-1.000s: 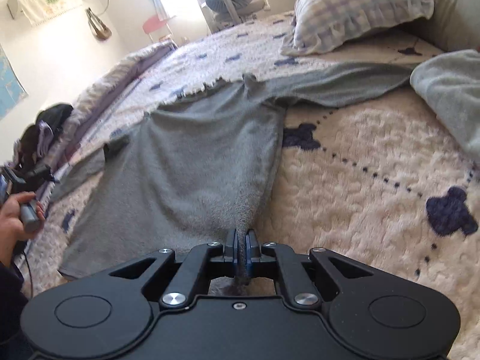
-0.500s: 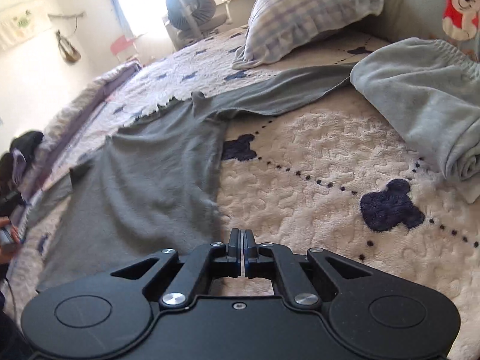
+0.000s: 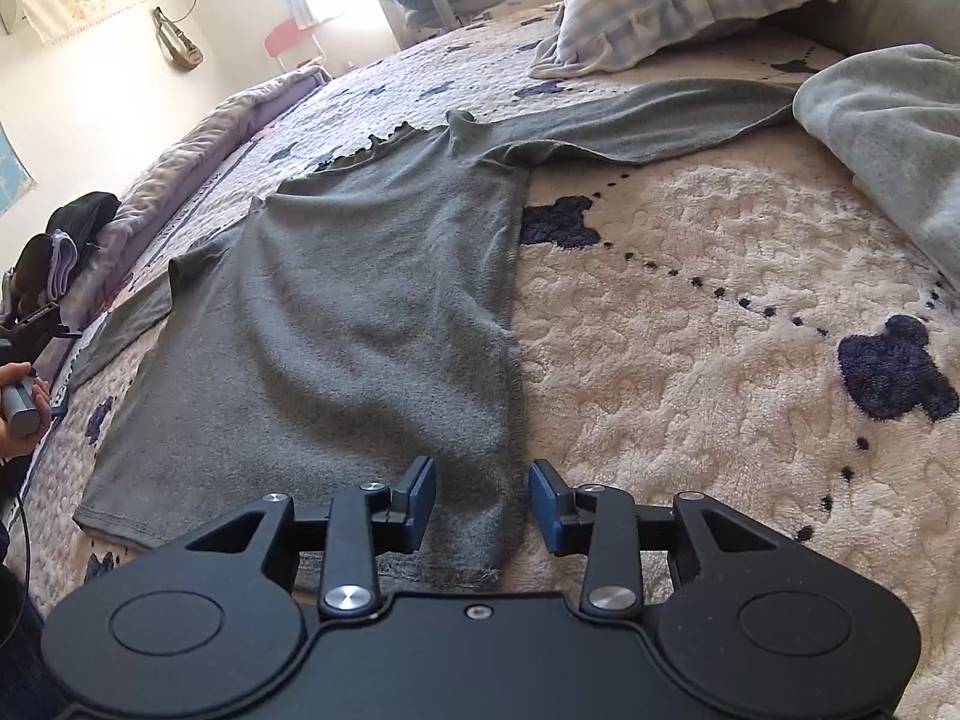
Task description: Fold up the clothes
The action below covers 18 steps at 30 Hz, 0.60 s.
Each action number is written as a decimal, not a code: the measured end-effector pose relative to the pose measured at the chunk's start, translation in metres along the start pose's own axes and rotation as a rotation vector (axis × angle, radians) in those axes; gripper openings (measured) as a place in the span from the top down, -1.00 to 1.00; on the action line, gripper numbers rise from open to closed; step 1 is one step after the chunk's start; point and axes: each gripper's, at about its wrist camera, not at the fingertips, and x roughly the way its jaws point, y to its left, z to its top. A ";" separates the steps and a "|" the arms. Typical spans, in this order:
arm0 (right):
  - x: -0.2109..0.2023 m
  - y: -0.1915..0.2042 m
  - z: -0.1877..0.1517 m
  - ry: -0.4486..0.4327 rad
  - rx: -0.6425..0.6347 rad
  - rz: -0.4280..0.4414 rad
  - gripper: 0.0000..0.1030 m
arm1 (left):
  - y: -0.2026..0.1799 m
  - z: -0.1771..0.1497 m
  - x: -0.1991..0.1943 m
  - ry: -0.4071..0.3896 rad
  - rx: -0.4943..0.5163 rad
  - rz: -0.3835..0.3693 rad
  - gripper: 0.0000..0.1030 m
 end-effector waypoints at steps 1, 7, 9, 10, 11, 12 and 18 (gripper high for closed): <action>0.000 0.001 0.000 -0.001 -0.005 -0.003 0.34 | 0.002 0.002 -0.001 0.002 -0.011 -0.012 -0.99; 0.000 0.005 -0.002 -0.005 -0.045 -0.026 0.24 | 0.007 0.009 -0.002 0.001 -0.018 -0.011 -0.99; 0.000 0.007 -0.004 -0.006 -0.068 -0.038 0.20 | 0.008 0.009 -0.003 0.007 -0.026 -0.027 -0.96; 0.001 0.009 -0.004 -0.006 -0.084 -0.045 0.17 | 0.009 0.010 -0.004 0.004 -0.026 -0.030 -0.92; 0.001 0.012 -0.005 -0.006 -0.100 -0.050 0.13 | 0.009 0.010 -0.005 -0.006 -0.020 -0.030 -0.83; 0.001 0.013 -0.006 -0.007 -0.113 -0.054 0.12 | 0.008 0.011 -0.006 -0.014 -0.012 -0.031 -0.72; 0.003 0.015 -0.007 -0.010 -0.132 -0.061 0.07 | 0.011 0.009 -0.001 -0.005 -0.015 -0.025 0.28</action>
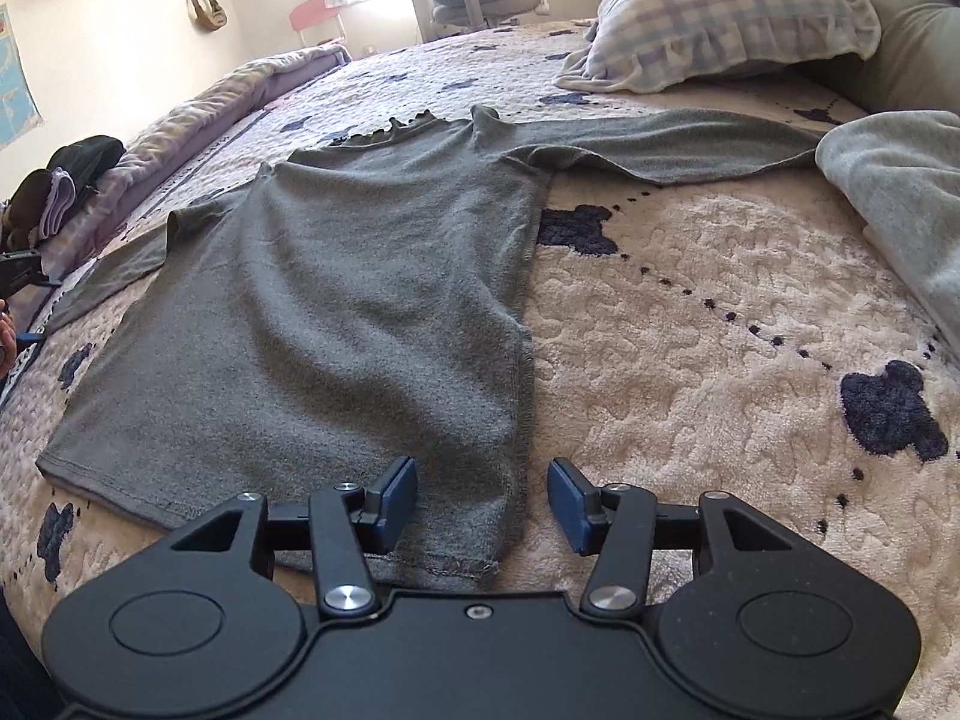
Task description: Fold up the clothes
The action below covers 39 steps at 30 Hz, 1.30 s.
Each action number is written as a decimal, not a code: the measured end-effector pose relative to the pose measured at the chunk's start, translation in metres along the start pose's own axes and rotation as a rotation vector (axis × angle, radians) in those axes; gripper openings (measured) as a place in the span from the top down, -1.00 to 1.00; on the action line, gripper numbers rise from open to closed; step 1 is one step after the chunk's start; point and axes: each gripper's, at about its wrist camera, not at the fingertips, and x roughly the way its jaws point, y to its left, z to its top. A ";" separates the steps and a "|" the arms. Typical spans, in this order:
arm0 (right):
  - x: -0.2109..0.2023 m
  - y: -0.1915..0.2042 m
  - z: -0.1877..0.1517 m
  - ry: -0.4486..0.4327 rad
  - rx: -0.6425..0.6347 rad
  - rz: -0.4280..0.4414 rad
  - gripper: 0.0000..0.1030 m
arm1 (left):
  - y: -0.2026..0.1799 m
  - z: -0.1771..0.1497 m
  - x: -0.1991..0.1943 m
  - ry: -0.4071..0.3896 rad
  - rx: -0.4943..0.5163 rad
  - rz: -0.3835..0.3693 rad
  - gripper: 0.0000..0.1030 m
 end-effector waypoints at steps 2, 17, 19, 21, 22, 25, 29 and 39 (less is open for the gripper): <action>0.000 0.000 0.000 -0.001 -0.003 -0.001 0.07 | 0.002 0.001 0.000 -0.007 -0.007 -0.018 0.68; 0.000 0.003 -0.002 -0.005 -0.019 -0.002 -0.02 | -0.009 0.007 -0.020 -0.110 0.015 -0.153 0.88; 0.000 0.003 -0.002 -0.004 -0.012 0.005 -0.05 | -0.010 0.007 -0.021 -0.113 0.020 -0.164 0.88; 0.000 0.002 -0.002 -0.004 -0.002 0.014 -0.12 | -0.011 0.007 -0.021 -0.107 0.020 -0.175 0.88; 0.000 0.002 -0.002 -0.003 0.006 0.020 -0.15 | -0.011 0.007 -0.020 -0.099 0.021 -0.187 0.88; -0.001 -0.002 -0.002 -0.001 0.048 0.047 -0.18 | -0.015 0.006 -0.018 -0.083 0.041 -0.215 0.88; -0.001 -0.009 -0.001 0.004 0.105 0.084 -0.18 | -0.021 0.003 -0.017 -0.077 0.074 -0.214 0.88; -0.005 -0.002 0.001 0.014 0.034 0.048 0.91 | -0.040 0.012 -0.038 -0.213 0.194 -0.249 0.89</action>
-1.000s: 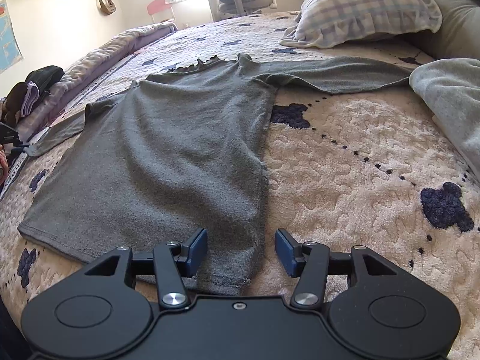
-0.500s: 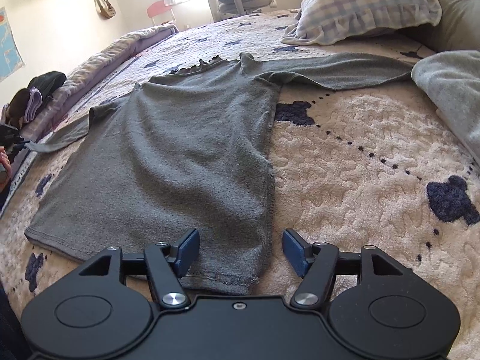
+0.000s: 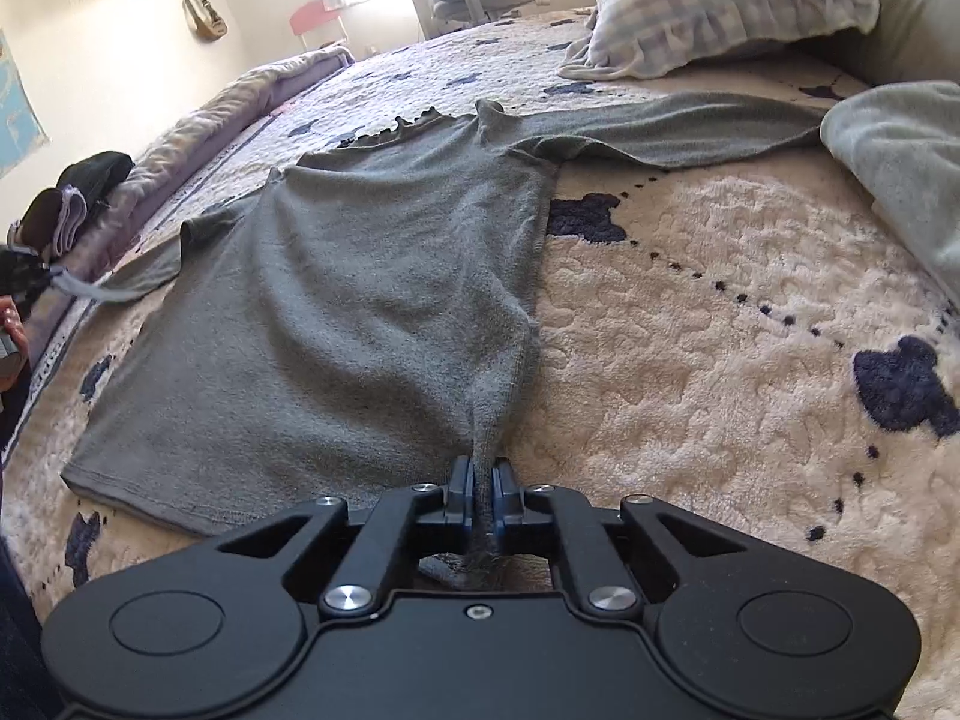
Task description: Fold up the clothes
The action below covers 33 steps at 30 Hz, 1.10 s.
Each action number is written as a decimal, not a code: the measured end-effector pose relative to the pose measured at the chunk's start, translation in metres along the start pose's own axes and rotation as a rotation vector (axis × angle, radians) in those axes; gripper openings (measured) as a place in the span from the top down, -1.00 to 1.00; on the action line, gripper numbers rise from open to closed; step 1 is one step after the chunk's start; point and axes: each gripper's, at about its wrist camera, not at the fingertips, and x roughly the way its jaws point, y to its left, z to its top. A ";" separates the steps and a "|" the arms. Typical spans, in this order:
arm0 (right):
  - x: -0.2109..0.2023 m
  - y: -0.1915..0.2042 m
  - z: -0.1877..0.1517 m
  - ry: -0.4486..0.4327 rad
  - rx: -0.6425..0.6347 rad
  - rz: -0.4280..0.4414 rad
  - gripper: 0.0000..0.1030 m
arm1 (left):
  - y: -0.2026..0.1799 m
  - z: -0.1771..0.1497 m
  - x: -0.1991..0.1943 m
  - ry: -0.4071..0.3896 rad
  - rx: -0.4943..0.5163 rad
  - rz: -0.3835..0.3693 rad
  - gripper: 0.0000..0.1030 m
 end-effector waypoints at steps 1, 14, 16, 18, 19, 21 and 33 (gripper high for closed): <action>-0.005 -0.001 0.003 -0.008 0.007 0.012 0.92 | -0.004 0.003 0.001 -0.013 0.020 -0.002 0.89; -0.014 -0.010 0.010 0.015 0.046 0.034 0.92 | 0.002 0.025 0.039 -0.067 0.156 0.091 0.98; -0.009 -0.010 0.004 0.030 0.040 0.011 0.92 | 0.004 0.025 0.040 -0.082 0.172 0.110 1.00; -0.007 -0.013 -0.001 0.031 0.043 -0.006 0.91 | 0.003 0.025 0.040 -0.093 0.187 0.118 1.00; -0.007 -0.015 -0.003 0.028 0.050 -0.011 0.91 | 0.003 0.025 0.040 -0.084 0.188 0.115 1.00; -0.010 -0.018 -0.004 0.022 0.062 -0.019 0.85 | 0.003 0.024 0.041 -0.031 0.166 0.090 0.96; -0.015 -0.021 -0.006 -0.005 0.091 0.012 0.11 | -0.037 -0.101 -0.069 0.433 0.191 -0.217 -0.35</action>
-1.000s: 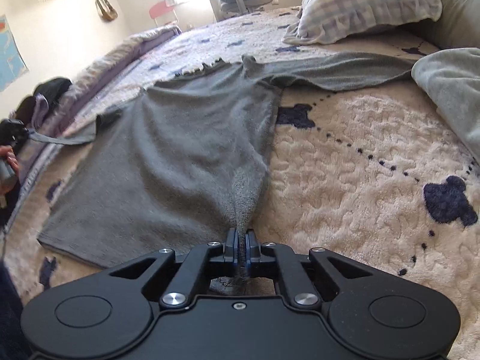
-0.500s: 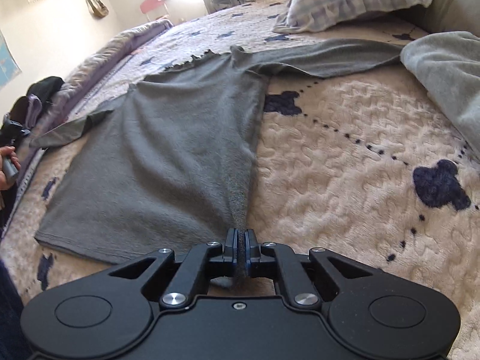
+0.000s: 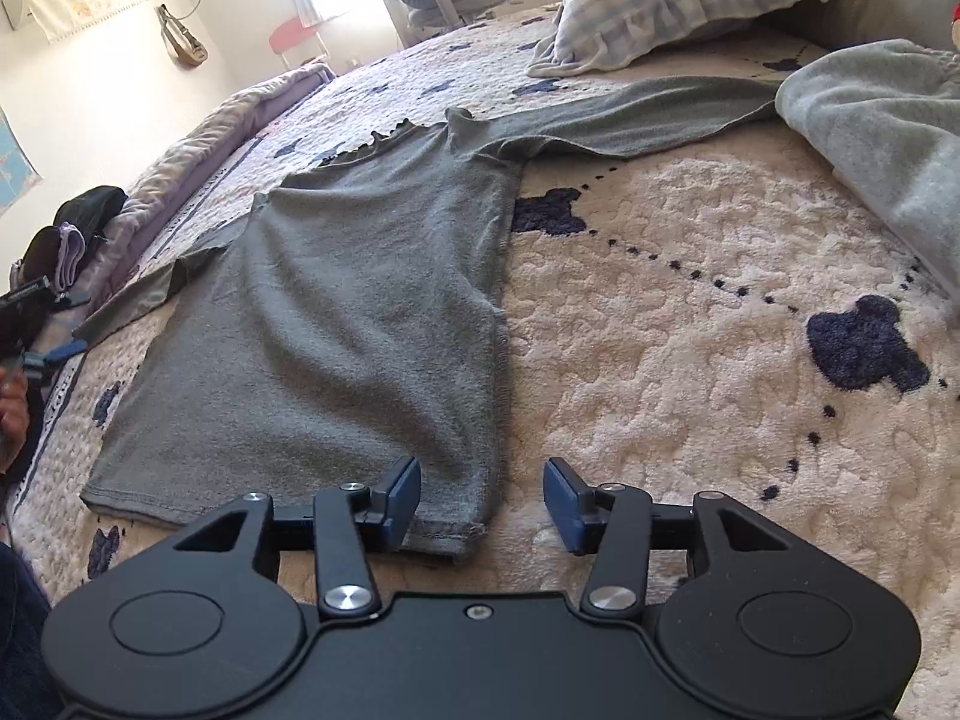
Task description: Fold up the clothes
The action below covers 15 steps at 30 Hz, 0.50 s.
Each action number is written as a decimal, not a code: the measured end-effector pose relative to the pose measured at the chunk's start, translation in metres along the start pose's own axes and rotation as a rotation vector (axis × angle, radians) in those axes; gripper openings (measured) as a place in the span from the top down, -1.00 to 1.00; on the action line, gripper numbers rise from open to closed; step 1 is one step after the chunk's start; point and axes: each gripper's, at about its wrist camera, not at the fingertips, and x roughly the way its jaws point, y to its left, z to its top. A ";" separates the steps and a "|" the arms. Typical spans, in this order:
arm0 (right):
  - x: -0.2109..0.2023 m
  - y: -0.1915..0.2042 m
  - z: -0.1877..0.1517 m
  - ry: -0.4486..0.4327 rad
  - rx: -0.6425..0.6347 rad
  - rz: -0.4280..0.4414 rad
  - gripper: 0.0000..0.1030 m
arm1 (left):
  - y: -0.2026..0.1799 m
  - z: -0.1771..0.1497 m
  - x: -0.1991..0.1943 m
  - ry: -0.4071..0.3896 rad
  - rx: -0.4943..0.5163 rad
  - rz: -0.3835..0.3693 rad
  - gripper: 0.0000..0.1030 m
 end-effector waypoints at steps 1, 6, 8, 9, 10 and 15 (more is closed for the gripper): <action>-0.001 -0.001 0.000 -0.003 0.000 -0.005 0.11 | -0.006 -0.015 -0.006 0.013 0.031 0.012 -0.36; 0.000 -0.006 -0.002 -0.017 0.022 0.007 0.02 | -0.030 -0.073 -0.021 0.066 0.207 0.124 -0.59; 0.002 -0.003 -0.004 -0.023 0.013 0.005 -0.08 | -0.037 -0.086 -0.022 0.076 0.301 0.194 -0.72; 0.003 -0.001 -0.005 -0.026 0.005 0.002 -0.10 | -0.038 -0.091 -0.021 0.082 0.319 0.210 -0.81; 0.003 0.001 -0.006 -0.029 -0.009 -0.005 -0.14 | -0.038 -0.095 -0.020 0.094 0.322 0.211 -0.86; 0.009 0.015 -0.009 -0.040 -0.070 -0.049 -0.27 | -0.045 -0.118 -0.016 0.108 0.342 0.226 -1.00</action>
